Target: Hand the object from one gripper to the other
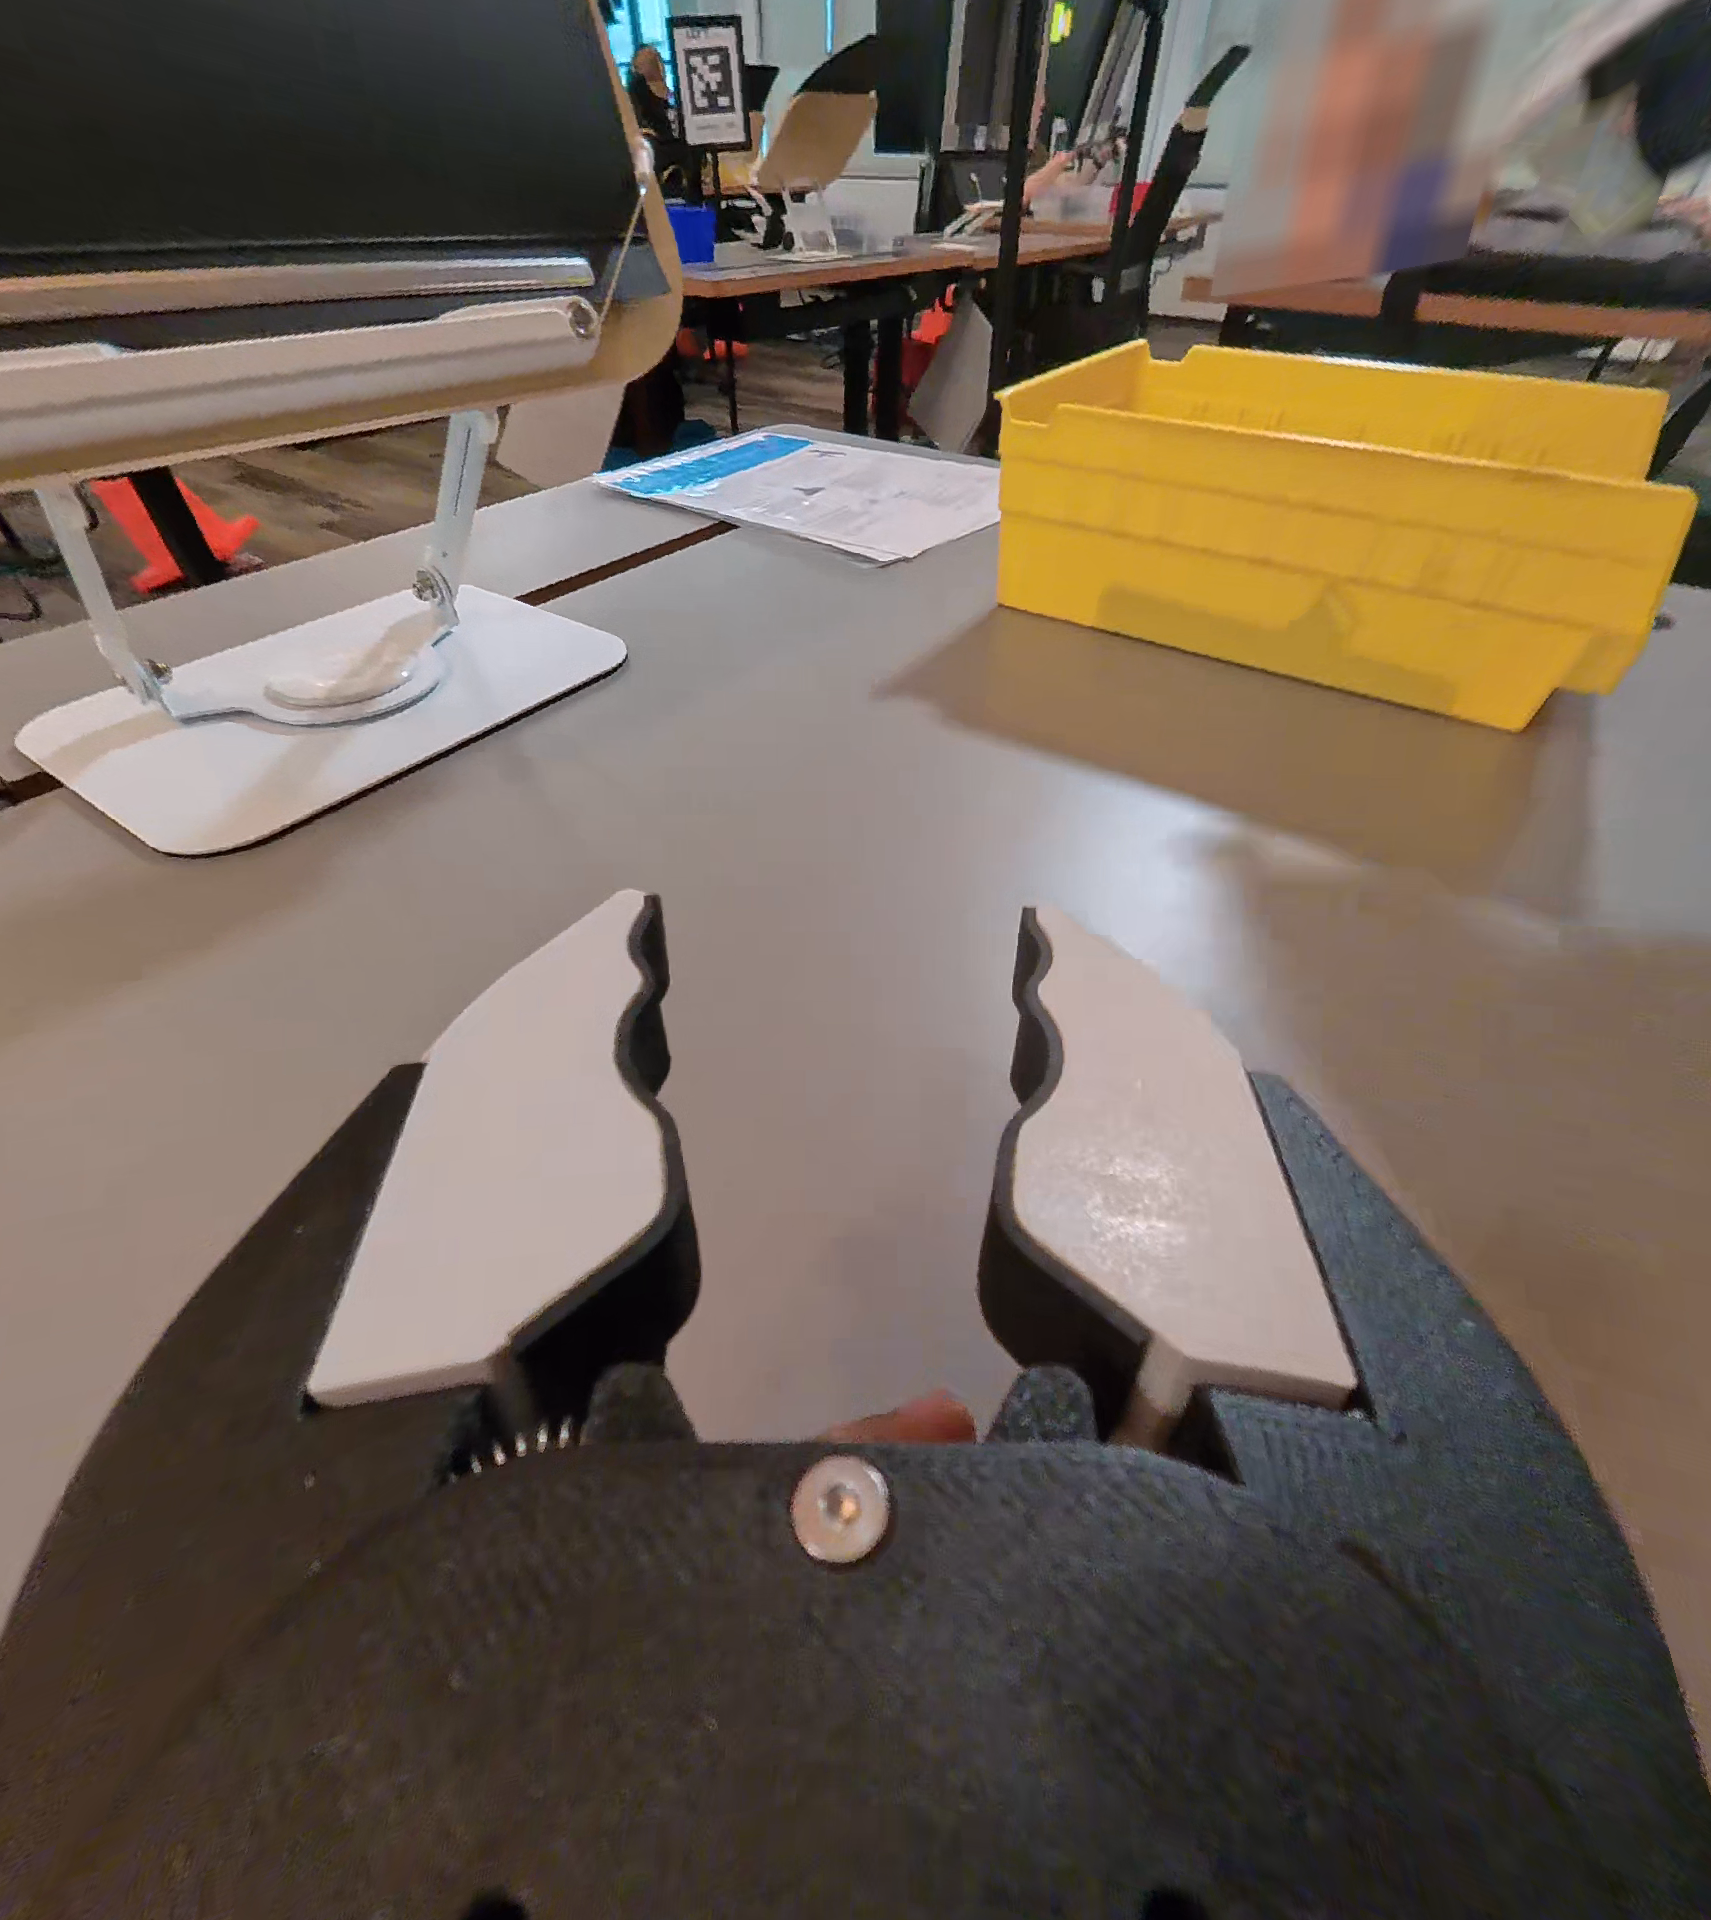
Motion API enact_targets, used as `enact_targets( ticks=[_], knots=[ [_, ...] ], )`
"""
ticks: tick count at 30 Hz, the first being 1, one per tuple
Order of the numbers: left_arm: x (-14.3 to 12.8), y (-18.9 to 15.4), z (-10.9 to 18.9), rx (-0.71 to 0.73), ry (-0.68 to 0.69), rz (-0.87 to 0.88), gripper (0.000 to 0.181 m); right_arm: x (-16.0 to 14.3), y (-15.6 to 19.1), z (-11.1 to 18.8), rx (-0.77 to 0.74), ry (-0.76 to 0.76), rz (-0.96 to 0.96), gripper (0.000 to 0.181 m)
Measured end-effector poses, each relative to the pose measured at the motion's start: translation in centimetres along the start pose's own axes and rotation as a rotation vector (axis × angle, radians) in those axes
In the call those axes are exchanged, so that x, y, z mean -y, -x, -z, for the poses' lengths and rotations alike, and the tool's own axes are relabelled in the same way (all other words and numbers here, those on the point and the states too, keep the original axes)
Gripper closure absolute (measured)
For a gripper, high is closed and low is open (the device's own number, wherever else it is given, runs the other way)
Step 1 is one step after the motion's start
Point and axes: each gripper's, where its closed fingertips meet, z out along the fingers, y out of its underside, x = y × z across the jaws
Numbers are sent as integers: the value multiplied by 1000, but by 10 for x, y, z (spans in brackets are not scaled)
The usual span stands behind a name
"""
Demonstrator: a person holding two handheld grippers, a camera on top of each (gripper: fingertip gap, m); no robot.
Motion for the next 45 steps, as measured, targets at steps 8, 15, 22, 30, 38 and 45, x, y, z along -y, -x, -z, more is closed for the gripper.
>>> enact_targets(
  ticks=[8, 15, 22, 30, 38, 45],
  knots=[
    [1, -3, 0, -19, -8, 32, 120, -137, -48, -42, -9, 498, -7, 171],
    [-3, -7, -3, -29, 21, 3, 121, -152, -46, -48, 7, 557, -4, 170],
    [-3, -8, -3, -33, 21, 4, 121, -164, -49, -50, 1, 601, -12, 170],
    [-3, -7, -3, -33, 21, 11, 121, -143, -54, -41, -53, 544, -6, 162],
    [-3, -6, -3, -32, 20, 15, 121, -36, -4, -25, -7, 169, 111, 168],
    [-4, -6, -3, -36, 23, 17, 121, 94, 155, 14, 274, -480, 161, 165]
  ],
)
